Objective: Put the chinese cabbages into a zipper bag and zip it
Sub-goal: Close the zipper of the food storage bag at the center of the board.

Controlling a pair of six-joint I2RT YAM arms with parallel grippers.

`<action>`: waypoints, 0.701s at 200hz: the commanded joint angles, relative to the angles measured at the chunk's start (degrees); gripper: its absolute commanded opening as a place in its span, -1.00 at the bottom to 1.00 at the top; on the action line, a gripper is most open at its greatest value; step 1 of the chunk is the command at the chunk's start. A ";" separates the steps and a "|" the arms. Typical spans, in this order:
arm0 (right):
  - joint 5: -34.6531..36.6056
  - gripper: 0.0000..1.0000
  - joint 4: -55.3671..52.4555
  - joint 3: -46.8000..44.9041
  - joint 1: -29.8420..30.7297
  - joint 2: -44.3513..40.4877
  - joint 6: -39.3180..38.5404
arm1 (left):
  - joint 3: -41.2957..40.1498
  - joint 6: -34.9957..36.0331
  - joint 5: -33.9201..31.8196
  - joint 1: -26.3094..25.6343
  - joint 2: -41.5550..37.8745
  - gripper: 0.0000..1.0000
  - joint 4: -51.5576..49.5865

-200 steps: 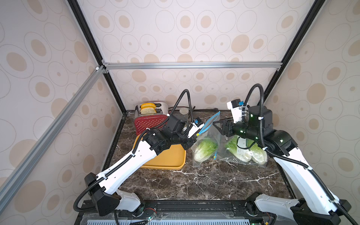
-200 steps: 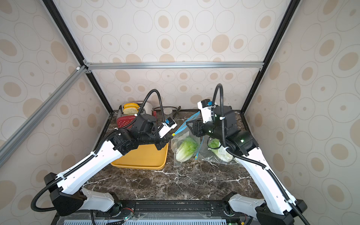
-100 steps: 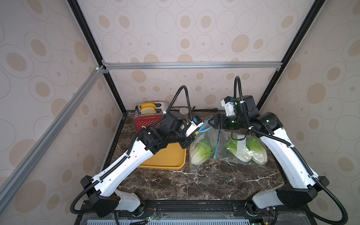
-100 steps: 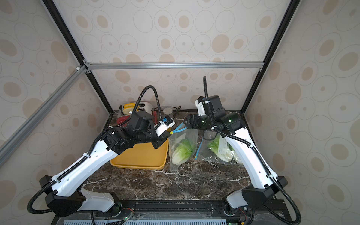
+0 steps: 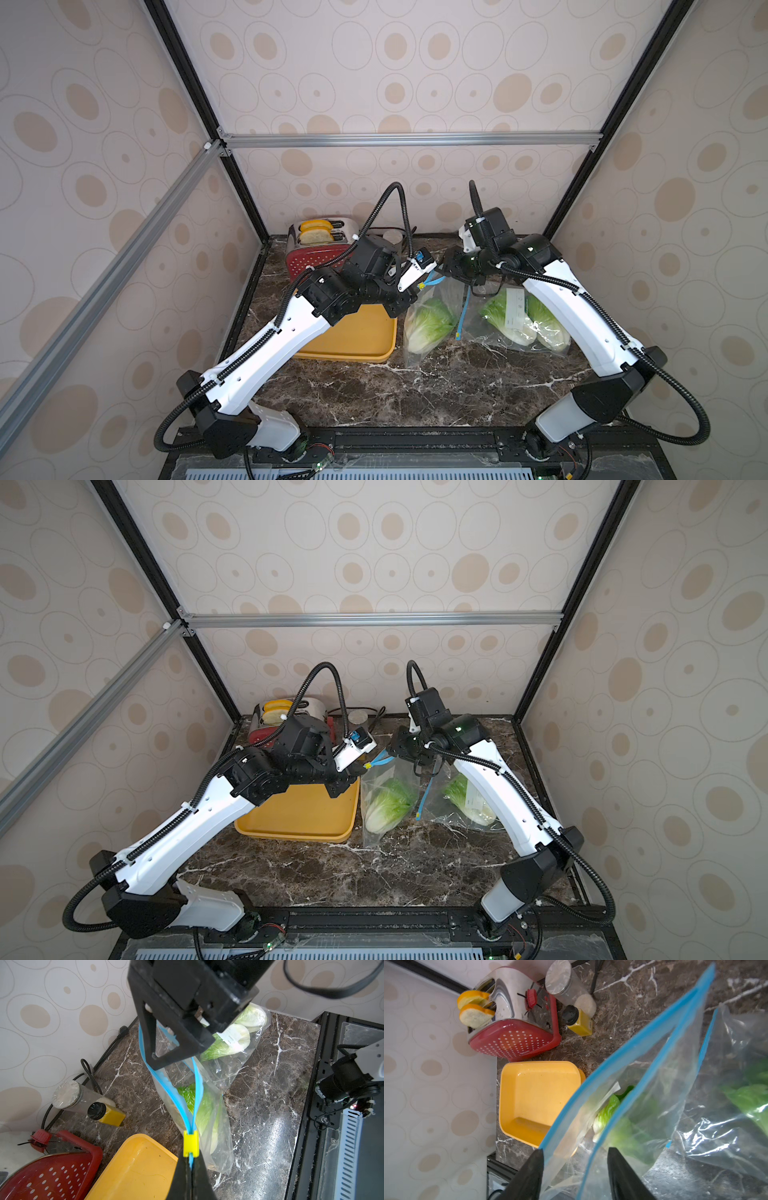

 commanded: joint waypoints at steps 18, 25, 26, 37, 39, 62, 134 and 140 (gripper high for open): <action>0.07 -0.69 3.71 -5.11 0.24 -4.24 3.70 | 3.61 -0.96 1.06 0.12 -0.29 -1.00 -0.64; 0.23 -0.80 4.29 -5.53 0.25 -4.57 4.11 | 3.53 -1.63 1.22 0.09 -0.34 -0.95 -0.71; 0.27 -0.81 4.34 -5.61 0.25 -4.61 4.21 | 3.56 -1.73 1.19 0.06 -0.37 -0.93 -0.76; 0.49 -0.92 5.78 -6.39 0.19 -5.35 4.76 | 3.38 -3.40 1.15 0.05 -0.72 -0.80 -1.06; 0.59 -0.93 5.97 -6.61 0.25 -5.47 4.88 | 3.35 -3.90 1.20 -0.01 -0.92 -0.75 -1.06; 2.09 -1.00 8.18 -8.85 0.19 -7.38 6.34 | -1.49 -9.87 1.42 0.00 -5.32 -0.27 2.62; 2.10 -0.96 11.89 -11.87 0.23 -9.57 10.88 | -20.84 -20.40 7.04 -0.58 -11.95 0.04 29.06; 1.98 -0.96 11.92 -11.74 0.22 -9.57 10.89 | -20.91 -19.53 9.00 -0.64 -11.22 0.04 29.22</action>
